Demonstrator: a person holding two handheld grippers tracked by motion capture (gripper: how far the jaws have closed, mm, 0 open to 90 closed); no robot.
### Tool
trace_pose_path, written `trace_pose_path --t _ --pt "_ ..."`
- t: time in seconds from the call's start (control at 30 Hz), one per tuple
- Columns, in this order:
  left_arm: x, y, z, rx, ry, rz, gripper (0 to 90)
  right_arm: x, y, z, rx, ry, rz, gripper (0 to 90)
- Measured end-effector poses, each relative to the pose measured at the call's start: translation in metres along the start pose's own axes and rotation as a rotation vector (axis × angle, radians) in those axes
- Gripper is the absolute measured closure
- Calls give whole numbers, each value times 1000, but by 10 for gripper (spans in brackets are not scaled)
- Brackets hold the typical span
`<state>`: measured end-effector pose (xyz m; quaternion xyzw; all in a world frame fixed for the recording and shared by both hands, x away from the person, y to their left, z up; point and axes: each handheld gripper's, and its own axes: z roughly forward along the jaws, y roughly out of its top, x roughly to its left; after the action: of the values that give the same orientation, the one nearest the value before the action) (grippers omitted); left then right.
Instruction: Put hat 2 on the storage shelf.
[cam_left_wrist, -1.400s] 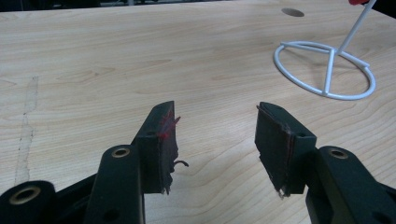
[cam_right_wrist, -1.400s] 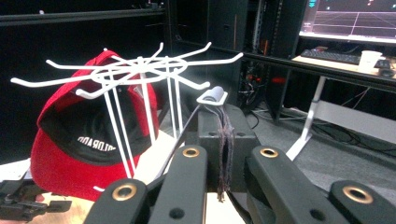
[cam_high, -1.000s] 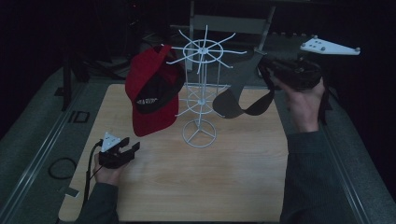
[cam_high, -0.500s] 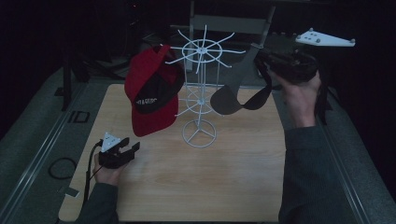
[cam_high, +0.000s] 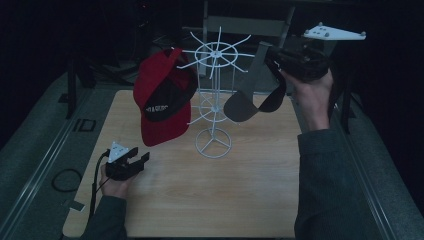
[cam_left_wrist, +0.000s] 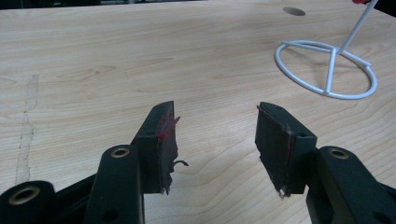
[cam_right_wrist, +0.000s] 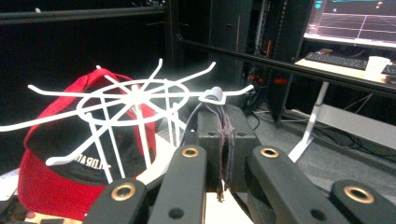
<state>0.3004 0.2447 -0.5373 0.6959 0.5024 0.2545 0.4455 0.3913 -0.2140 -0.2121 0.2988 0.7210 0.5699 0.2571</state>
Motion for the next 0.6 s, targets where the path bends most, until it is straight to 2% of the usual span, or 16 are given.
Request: trace_pose_path --t 0.6 --pt "0 0 0 1 1 0 486 1 3 19 18 3 8 856"
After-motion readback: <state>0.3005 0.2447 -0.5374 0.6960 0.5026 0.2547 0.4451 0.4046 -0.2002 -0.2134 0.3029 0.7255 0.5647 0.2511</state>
